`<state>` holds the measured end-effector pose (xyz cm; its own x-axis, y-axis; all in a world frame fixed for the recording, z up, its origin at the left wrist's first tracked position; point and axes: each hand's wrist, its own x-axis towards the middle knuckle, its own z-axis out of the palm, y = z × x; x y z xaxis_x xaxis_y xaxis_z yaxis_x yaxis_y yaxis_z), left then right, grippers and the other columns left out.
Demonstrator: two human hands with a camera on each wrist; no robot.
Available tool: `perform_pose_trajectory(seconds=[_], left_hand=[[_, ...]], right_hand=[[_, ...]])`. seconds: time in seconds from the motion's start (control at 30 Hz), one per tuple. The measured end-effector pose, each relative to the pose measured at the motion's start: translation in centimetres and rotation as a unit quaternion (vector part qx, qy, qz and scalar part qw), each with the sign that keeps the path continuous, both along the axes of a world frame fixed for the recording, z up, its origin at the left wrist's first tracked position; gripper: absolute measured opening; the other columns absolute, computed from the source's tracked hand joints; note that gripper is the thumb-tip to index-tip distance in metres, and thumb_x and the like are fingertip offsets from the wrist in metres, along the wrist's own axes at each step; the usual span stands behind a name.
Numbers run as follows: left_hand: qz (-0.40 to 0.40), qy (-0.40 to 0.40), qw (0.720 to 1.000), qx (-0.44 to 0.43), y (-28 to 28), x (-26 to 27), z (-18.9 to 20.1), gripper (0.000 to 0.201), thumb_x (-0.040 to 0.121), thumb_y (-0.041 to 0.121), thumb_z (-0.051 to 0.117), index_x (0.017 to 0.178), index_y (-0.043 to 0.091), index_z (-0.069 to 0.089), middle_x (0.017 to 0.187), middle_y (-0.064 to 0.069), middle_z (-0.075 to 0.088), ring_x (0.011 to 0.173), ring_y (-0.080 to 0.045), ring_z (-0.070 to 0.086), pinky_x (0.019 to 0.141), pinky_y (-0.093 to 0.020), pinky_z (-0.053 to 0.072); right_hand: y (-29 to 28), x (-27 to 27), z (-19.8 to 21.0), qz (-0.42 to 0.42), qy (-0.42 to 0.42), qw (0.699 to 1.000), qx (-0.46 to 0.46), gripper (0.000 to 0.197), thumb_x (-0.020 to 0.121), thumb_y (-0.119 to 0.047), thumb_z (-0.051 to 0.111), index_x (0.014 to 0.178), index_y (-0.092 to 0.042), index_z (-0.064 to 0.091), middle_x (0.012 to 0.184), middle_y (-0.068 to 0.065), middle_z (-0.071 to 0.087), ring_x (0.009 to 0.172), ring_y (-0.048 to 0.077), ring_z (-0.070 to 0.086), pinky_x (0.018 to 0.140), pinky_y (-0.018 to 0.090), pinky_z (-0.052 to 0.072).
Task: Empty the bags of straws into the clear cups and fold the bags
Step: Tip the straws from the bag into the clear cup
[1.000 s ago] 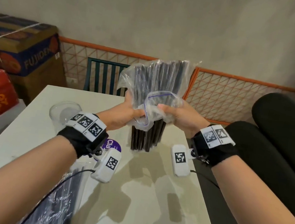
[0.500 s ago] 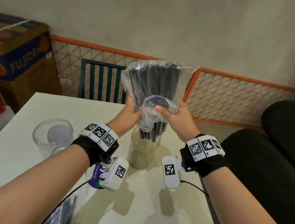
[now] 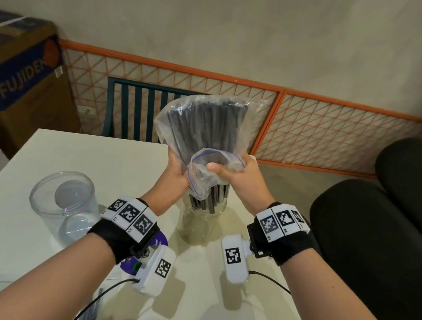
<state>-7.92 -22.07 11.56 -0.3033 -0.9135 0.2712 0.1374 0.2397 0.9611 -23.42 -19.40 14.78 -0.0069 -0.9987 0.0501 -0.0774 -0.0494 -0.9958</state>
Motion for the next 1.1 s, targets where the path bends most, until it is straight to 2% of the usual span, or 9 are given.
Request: perform_pose_trajectory(seconds=[0.07,0.17,0.37,0.5,0.63,0.77,0.87,1.0,1.1], left_hand=[[0.004,0.033,0.999,0.032,0.5,0.0,-0.3,0.11,0.07,0.039,0.074,0.147,0.015,-0.002,0.142,-0.001,0.037,0.12,0.002,0.048,0.104,-0.024,0.041],[-0.048,-0.019,0.998,0.04,0.8,0.5,-1.0,0.098,0.077,0.022,0.071,0.141,0.035,-0.002,0.15,0.002,0.029,0.127,0.0,0.042,0.107,-0.024,0.039],[-0.114,-0.094,0.988,0.044,-0.4,1.7,-0.1,0.108,0.075,0.018,0.076,0.141,0.041,-0.006,0.152,0.007,0.027,0.133,-0.006,0.039,0.11,-0.032,0.036],[-0.079,-0.122,0.989,0.032,-1.0,1.7,0.4,0.11,0.072,0.012,0.079,0.143,0.035,-0.003,0.147,0.005,0.034,0.127,-0.005,0.045,0.108,-0.032,0.039],[-0.049,-0.083,0.995,0.016,-1.2,1.1,0.3,0.107,0.07,0.008,0.079,0.142,0.038,0.005,0.144,0.001,0.04,0.127,-0.013,0.049,0.106,-0.037,0.042],[-0.02,-0.045,0.999,-0.01,-0.5,0.6,0.6,0.099,0.075,0.008,0.075,0.118,0.071,0.013,0.139,0.006,0.043,0.126,-0.014,0.05,0.106,-0.043,0.042],[0.004,-0.033,0.999,0.003,-0.1,0.4,0.0,0.091,0.078,0.013,0.073,0.119,0.069,0.014,0.135,0.018,0.044,0.122,-0.012,0.054,0.103,-0.047,0.044],[0.035,-0.02,0.999,-0.002,0.6,-0.1,0.1,0.1,0.075,0.02,0.075,0.127,0.067,0.003,0.127,0.026,0.044,0.118,-0.01,0.055,0.102,-0.046,0.044],[0.051,-0.008,0.998,-0.025,0.6,-0.2,0.4,0.103,0.072,0.028,0.078,0.12,0.075,0.0,0.145,0.021,0.033,0.127,-0.014,0.05,0.105,-0.049,0.041]], right_hand=[[0.0,0.1,-1.1,0.001,0.031,1.0,0.002,0.052,0.069,-0.027,0.082,0.114,-0.01,0.062,0.105,0.007,0.072,0.1,0.018,0.069,0.09,0.033,0.054],[0.1,0.2,-2.4,0.015,0.059,0.998,0.018,0.068,0.062,-0.047,0.079,0.116,-0.01,0.063,0.107,0.006,0.072,0.103,0.016,0.067,0.095,0.036,0.052],[-0.1,-0.2,-2.7,-0.036,0.083,0.996,-0.002,0.053,0.073,-0.048,0.071,0.113,-0.014,0.064,0.105,0.005,0.072,0.104,0.017,0.065,0.098,0.037,0.049],[-0.3,-0.1,-2.2,-0.072,0.094,0.993,-0.02,0.038,0.085,-0.037,0.065,0.105,-0.006,0.066,0.093,0.009,0.072,0.091,0.014,0.067,0.083,0.027,0.052],[-0.5,0.2,-1.6,-0.084,0.08,0.993,-0.008,0.019,0.087,-0.026,0.064,0.085,-0.008,0.063,0.047,-0.022,0.055,0.049,-0.01,0.051,0.055,0.006,0.038],[-0.5,1.2,-1.9,-0.115,0.021,0.993,-0.018,0.039,0.081,-0.034,0.069,0.094,0.002,0.064,0.078,0.007,0.065,0.07,0.007,0.06,0.068,0.021,0.047],[-0.3,2.1,-1.9,-0.133,-0.037,0.99,-0.021,0.064,0.065,-0.048,0.071,0.101,0.004,0.062,0.099,0.027,0.066,0.094,0.034,0.066,0.085,0.041,0.055],[0.1,2.2,-1.2,-0.138,-0.072,0.987,-0.041,0.056,0.07,-0.039,0.072,0.103,0.004,0.06,0.101,0.028,0.066,0.095,0.036,0.065,0.085,0.039,0.054],[0.3,2.4,-0.6,-0.142,-0.091,0.984,-0.053,0.034,0.081,-0.025,0.07,0.106,-0.003,0.06,0.102,0.021,0.067,0.095,0.028,0.066,0.087,0.039,0.053]])
